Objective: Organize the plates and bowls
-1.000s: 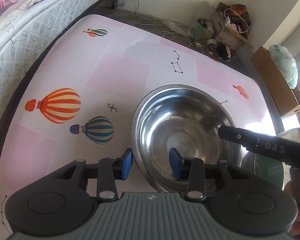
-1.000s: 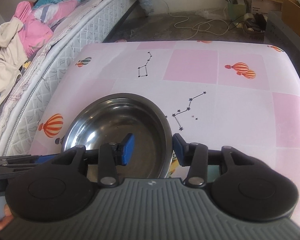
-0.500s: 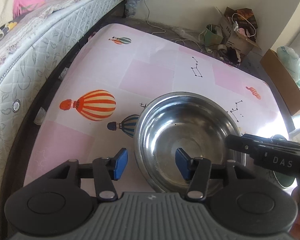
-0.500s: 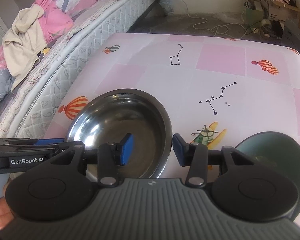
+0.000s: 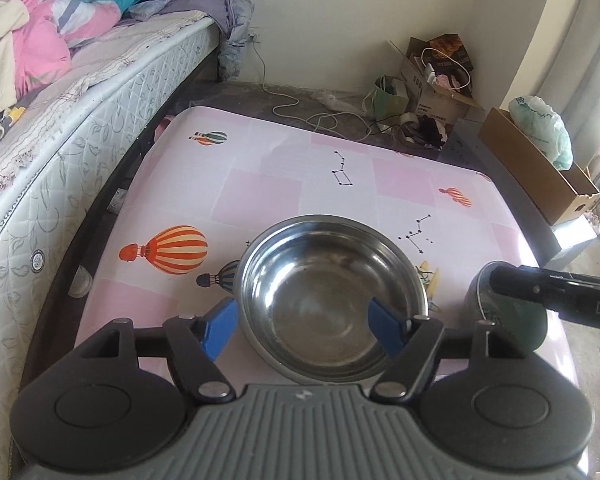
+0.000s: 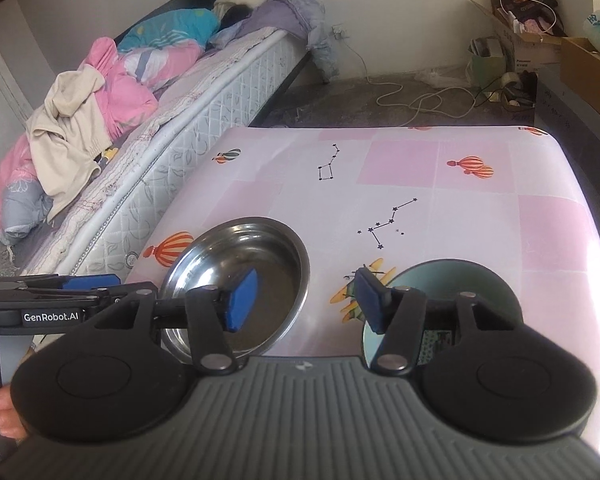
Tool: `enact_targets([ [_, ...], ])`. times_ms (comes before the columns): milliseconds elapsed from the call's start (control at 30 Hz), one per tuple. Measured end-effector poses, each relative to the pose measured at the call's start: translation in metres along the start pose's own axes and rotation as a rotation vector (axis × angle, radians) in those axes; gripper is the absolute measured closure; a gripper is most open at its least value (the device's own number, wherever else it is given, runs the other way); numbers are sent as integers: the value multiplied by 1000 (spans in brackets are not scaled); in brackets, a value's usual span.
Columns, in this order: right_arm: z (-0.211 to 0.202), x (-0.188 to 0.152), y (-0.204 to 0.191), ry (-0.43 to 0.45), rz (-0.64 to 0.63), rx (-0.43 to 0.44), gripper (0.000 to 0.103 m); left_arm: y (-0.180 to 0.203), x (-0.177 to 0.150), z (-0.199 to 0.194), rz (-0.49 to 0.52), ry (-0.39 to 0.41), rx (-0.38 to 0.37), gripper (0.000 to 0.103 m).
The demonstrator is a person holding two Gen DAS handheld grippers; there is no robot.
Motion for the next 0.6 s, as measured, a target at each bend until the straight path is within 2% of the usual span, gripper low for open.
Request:
enact_targets([
  [333,-63,-22,18,44,44,13,47,42,-11,-25,74,9,-47,27],
  [600,-88,-29,45,69,92,11,47,77,-20,-26,133,13,-51,27],
])
Point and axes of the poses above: each gripper's, at about its wrist camera, not at the fingertips, and z roughly the way its jaws point, y to its right, x to its top, the point moved 5 cm from there along z, roughly the way its jaws point, and after that the axes turned 4 degrees about x, right-handed, at the moved point
